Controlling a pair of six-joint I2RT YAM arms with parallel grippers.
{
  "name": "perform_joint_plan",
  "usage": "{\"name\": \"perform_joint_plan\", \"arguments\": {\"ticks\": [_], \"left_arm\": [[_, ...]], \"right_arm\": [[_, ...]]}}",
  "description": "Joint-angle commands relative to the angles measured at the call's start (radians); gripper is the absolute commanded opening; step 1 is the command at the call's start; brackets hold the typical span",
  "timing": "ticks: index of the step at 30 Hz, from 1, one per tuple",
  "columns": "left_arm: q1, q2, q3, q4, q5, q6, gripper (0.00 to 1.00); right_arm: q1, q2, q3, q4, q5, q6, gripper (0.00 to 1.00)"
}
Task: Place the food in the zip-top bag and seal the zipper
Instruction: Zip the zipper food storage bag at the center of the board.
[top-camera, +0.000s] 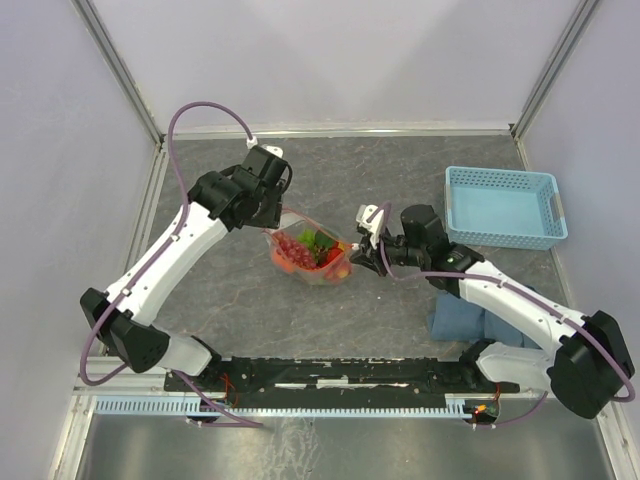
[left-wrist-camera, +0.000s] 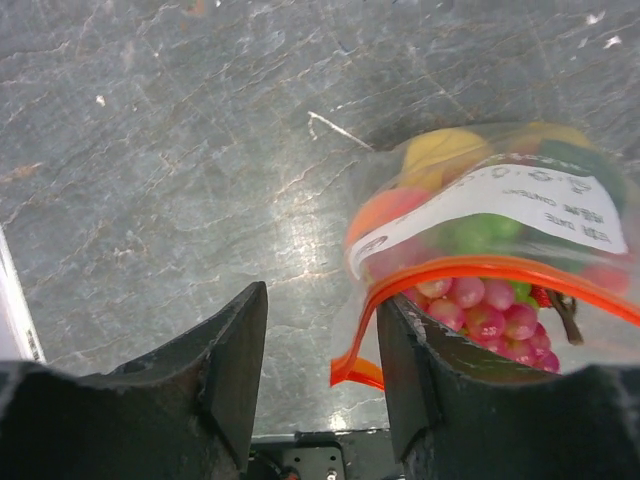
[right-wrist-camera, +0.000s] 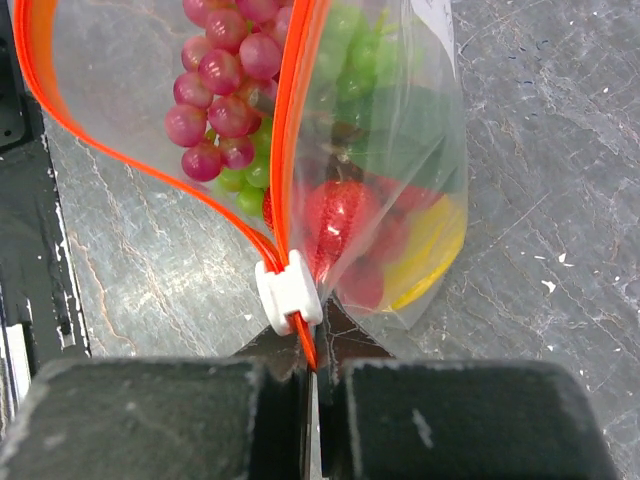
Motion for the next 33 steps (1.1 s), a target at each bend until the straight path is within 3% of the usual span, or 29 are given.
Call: {"name": "perform_joint_plan", "arguments": {"ticks": [1,9,15,23,33], "left_arm": [[0.003,-0.077,0.038,0.091,0.069,0.026,0.56],[-0.005,-0.156,0.039,0.131,0.267,0.032,0.59],[-0.114,-0.216,-0.023,0.219,0.402,0.003,0.61],[-0.262,-0.226,-0.104,0.292,0.373,-0.057,0.63],[-0.321,-0.258,-0.233,0.397,0.299,-0.134,0.64]], "right_arm": [[-0.004,0.018,0.095,-0.007,-0.011,0.072,0.02],[-0.005,0.02,0.174,-0.07,-0.012,0.129,0.02],[-0.005,0.044,0.242,-0.132,-0.003,0.182,0.02],[-0.006,0.099,0.341,-0.215,0.039,0.265,0.02],[-0.006,0.144,0.462,-0.289,0.127,0.35,0.02]]}}
